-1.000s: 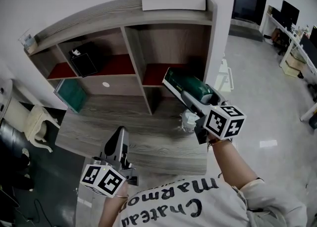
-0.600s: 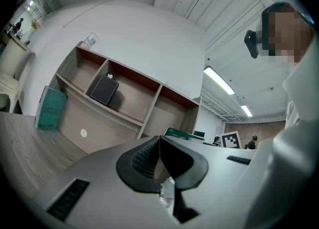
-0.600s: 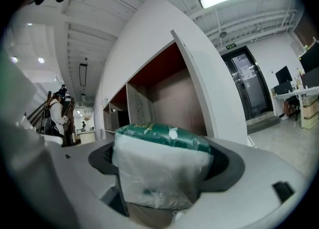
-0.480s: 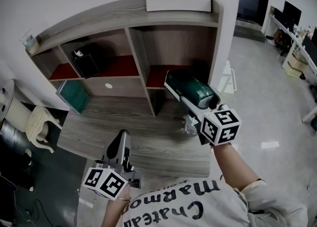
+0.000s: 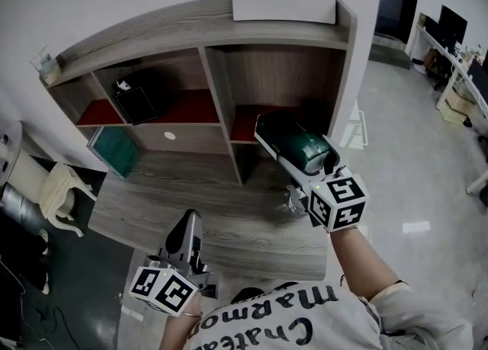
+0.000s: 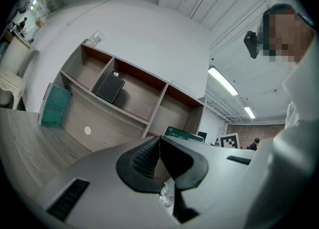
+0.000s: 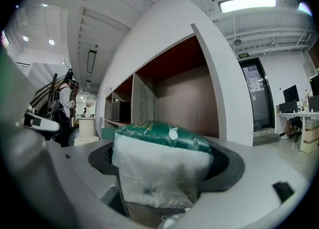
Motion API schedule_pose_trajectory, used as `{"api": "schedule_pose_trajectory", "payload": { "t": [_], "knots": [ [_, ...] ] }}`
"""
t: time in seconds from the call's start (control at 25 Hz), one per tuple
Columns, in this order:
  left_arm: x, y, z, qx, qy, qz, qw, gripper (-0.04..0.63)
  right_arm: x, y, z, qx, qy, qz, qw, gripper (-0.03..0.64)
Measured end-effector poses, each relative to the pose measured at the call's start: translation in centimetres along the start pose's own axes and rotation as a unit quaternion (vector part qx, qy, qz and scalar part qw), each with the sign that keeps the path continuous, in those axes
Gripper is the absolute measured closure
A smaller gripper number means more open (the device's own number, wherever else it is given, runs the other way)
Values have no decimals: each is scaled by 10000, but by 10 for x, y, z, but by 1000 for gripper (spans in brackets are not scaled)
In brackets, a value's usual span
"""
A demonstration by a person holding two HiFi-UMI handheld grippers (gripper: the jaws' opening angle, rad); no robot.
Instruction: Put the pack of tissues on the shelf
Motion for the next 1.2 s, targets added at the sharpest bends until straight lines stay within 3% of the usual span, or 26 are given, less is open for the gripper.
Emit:
{"api": "schedule_pose_trajectory", "payload": {
  "t": [1.2],
  "knots": [
    [26,-27,-53,-574,242,-503,9968,577,0,-43,-23,26,473,-179,9987,169]
  ]
}}
Point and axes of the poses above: the fingertips, and each gripper's own axes: y backward along the fingers, z to its right, x out of its top, the point moved 6 cm from there along y, backward along the fingers, and after that the axes turned 14 degrees about -x, right-handed, at the moved point
